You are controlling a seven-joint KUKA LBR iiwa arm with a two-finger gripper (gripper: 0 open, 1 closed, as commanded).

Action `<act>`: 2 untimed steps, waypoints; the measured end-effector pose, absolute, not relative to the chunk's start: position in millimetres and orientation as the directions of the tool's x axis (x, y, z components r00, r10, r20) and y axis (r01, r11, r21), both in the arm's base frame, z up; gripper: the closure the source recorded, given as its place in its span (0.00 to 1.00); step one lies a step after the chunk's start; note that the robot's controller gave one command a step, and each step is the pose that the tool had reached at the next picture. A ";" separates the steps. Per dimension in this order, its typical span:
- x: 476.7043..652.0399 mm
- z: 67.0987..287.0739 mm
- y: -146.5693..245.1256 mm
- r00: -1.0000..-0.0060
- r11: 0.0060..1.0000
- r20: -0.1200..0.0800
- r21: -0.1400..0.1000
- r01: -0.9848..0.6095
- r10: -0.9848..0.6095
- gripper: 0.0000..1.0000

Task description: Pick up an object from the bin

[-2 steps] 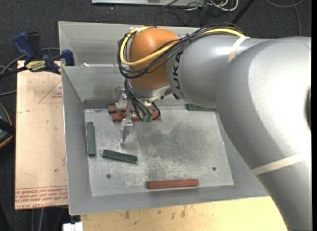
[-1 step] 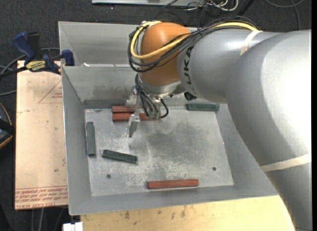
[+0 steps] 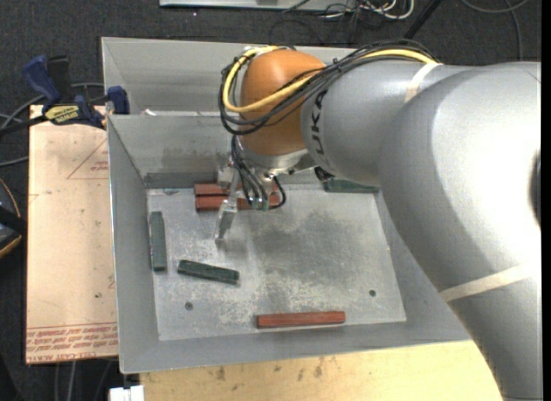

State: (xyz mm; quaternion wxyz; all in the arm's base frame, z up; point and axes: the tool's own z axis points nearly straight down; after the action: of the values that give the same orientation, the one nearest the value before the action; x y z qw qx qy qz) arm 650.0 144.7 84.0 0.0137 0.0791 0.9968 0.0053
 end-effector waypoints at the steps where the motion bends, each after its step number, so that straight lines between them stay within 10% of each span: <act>1: 651.0 84.4 144.5 -0.987 0.987 -0.032 0.014 0.160 0.160 1.00; 2: 650.9 84.4 144.5 -0.987 0.987 -0.031 0.014 0.160 0.160 1.00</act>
Offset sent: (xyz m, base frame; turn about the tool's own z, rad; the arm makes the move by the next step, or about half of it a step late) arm 0.0000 0.0000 0.0000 0.0000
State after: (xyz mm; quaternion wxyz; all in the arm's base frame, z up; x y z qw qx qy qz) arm 650.9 144.5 84.4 0.0162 0.0802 0.9966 0.0059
